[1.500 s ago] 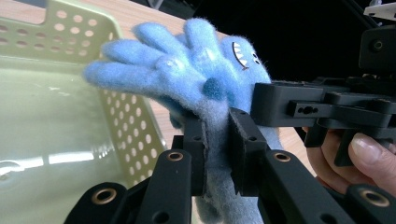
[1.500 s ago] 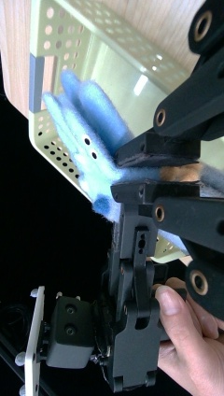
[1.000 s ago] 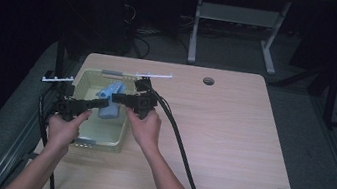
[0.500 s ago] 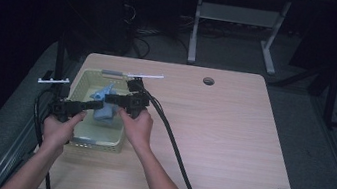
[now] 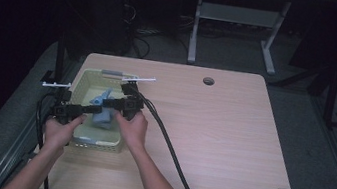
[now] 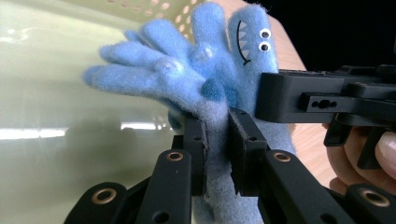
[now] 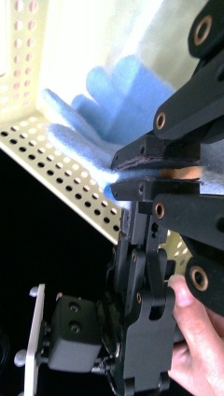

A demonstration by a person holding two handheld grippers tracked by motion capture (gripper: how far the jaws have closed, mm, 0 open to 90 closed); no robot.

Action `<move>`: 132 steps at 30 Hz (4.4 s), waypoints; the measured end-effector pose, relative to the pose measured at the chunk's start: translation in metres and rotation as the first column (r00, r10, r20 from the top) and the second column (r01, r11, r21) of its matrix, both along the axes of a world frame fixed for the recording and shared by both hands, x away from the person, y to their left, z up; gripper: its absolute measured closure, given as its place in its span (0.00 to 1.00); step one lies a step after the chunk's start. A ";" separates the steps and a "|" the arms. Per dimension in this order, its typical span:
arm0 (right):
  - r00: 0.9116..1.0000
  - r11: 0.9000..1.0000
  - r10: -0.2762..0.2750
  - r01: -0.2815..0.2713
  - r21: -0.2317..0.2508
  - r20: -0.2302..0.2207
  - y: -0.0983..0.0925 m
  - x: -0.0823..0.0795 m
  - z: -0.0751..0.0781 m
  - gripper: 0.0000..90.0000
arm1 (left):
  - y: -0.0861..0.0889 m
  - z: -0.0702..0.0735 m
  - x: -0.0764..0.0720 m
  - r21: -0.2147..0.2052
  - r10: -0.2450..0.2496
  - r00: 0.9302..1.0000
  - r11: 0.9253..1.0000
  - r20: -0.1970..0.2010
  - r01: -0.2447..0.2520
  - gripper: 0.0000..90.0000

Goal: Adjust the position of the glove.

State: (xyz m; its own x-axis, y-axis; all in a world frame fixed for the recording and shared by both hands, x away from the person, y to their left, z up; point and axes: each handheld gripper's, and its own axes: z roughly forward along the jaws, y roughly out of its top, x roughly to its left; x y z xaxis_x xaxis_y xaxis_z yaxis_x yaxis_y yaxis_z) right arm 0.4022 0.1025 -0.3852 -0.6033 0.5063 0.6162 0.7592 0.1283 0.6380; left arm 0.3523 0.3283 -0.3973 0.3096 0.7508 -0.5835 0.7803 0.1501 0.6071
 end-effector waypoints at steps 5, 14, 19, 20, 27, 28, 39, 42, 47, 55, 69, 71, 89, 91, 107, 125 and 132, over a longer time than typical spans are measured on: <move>1.000 0.999 0.003 -0.004 -0.035 -0.028 0.007 0.005 -0.012 0.93 | 0.000 -0.008 0.003 0.045 0.006 1.000 0.999 -0.028 -0.005 0.87; 0.999 0.997 0.000 -0.004 -0.072 -0.050 0.014 0.010 -0.023 0.94 | -0.003 -0.008 0.009 0.104 0.012 0.997 0.995 -0.075 -0.004 0.87; 0.999 0.995 -0.002 -0.003 -0.100 -0.052 0.016 0.011 -0.028 0.93 | -0.006 -0.009 0.014 0.166 0.004 0.993 0.986 -0.119 0.016 0.87; 0.998 0.994 -0.005 -0.001 -0.108 -0.061 0.016 0.011 -0.028 0.93 | -0.007 -0.009 0.016 0.175 0.005 0.992 0.984 -0.127 0.018 0.87; 0.999 0.983 -0.025 0.018 -0.181 -0.035 0.018 0.011 -0.028 0.82 | -0.014 -0.012 0.025 0.276 0.006 0.978 0.960 -0.210 0.054 0.87; 0.999 0.983 -0.028 0.022 -0.184 -0.027 0.017 0.011 -0.027 0.81 | -0.015 -0.012 0.026 0.292 0.009 0.975 0.955 -0.221 0.058 0.87; 1.000 0.984 -0.016 0.020 -0.176 0.026 0.007 0.006 -0.008 0.79 | -0.009 -0.013 0.029 0.349 0.069 0.970 0.937 -0.234 0.018 0.73; 0.999 0.987 -0.019 0.024 -0.162 0.033 0.004 0.006 -0.005 0.79 | -0.004 -0.011 0.028 0.344 0.087 0.971 0.939 -0.221 -0.006 0.73; 0.999 0.989 -0.016 0.020 -0.145 0.029 -0.001 0.006 -0.002 0.78 | 0.005 -0.008 0.026 0.329 0.099 0.974 0.944 -0.205 -0.027 0.73; 0.999 0.992 -0.021 0.025 -0.120 0.029 -0.010 0.006 0.001 0.75 | 0.009 0.002 0.023 0.276 0.082 0.983 0.961 -0.165 -0.034 0.72; 0.999 0.998 -0.039 0.041 -0.057 0.034 -0.042 0.008 0.009 0.67 | -0.003 0.032 0.023 0.221 0.032 0.997 0.975 -0.066 -0.017 0.66; 0.998 0.998 -0.044 0.046 -0.049 0.039 -0.048 0.008 0.012 0.66 | -0.005 0.033 0.022 0.208 0.029 0.998 0.978 -0.054 -0.017 0.65; 0.996 0.998 -0.061 0.062 -0.009 0.070 -0.088 0.011 0.027 0.55 | -0.024 0.049 0.020 0.140 -0.024 1.000 0.990 0.014 0.022 0.51; 0.995 0.998 -0.065 0.065 -0.008 0.075 -0.090 0.011 0.028 0.54 | -0.026 0.051 0.020 0.139 -0.030 0.999 0.990 0.020 0.027 0.50; 0.994 0.996 -0.087 0.086 0.013 0.068 -0.117 0.011 0.027 0.49 | -0.047 0.057 0.021 0.125 -0.072 0.996 0.990 0.051 0.066 0.42; 0.989 0.991 -0.132 0.132 0.011 0.067 -0.154 0.010 0.025 0.45 | -0.072 0.061 0.021 0.099 -0.117 0.990 0.989 0.074 0.110 0.39; 0.988 0.990 -0.143 0.142 0.014 0.059 -0.168 0.008 0.024 0.43 | -0.082 0.060 0.023 0.088 -0.134 0.988 0.988 0.078 0.127 0.39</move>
